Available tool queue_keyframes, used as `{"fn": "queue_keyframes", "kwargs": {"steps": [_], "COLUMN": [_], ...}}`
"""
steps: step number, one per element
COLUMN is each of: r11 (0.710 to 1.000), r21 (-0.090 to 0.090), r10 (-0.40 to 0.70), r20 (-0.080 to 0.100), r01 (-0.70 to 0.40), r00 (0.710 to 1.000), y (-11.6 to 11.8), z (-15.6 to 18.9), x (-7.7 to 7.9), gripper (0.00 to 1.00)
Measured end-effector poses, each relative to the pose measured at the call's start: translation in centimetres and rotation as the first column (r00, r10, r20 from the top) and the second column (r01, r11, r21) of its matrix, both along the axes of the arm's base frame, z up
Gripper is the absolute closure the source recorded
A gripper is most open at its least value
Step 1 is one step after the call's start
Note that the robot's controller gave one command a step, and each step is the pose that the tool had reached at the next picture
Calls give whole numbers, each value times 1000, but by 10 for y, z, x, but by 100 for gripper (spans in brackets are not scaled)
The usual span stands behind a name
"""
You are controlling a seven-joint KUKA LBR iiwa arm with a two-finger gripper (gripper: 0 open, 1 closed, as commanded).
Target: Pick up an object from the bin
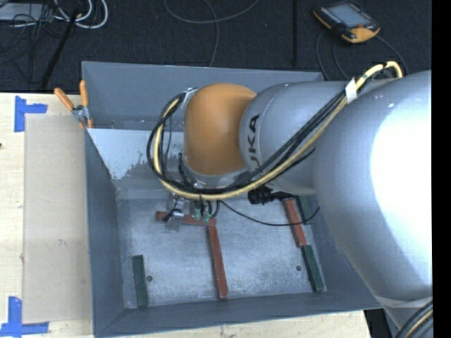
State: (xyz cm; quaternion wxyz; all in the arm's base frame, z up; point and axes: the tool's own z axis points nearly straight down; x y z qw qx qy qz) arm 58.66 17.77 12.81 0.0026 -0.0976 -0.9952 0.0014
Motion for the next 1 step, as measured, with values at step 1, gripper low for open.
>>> {"fn": "queue_keyframes", "kwargs": {"steps": [1], "r11": [999], "r21": [2], "r10": [32], "r20": [6], "r01": [-32], "r00": [999], "y": [17], "z": [127], "x": [-46], "gripper": [100]}}
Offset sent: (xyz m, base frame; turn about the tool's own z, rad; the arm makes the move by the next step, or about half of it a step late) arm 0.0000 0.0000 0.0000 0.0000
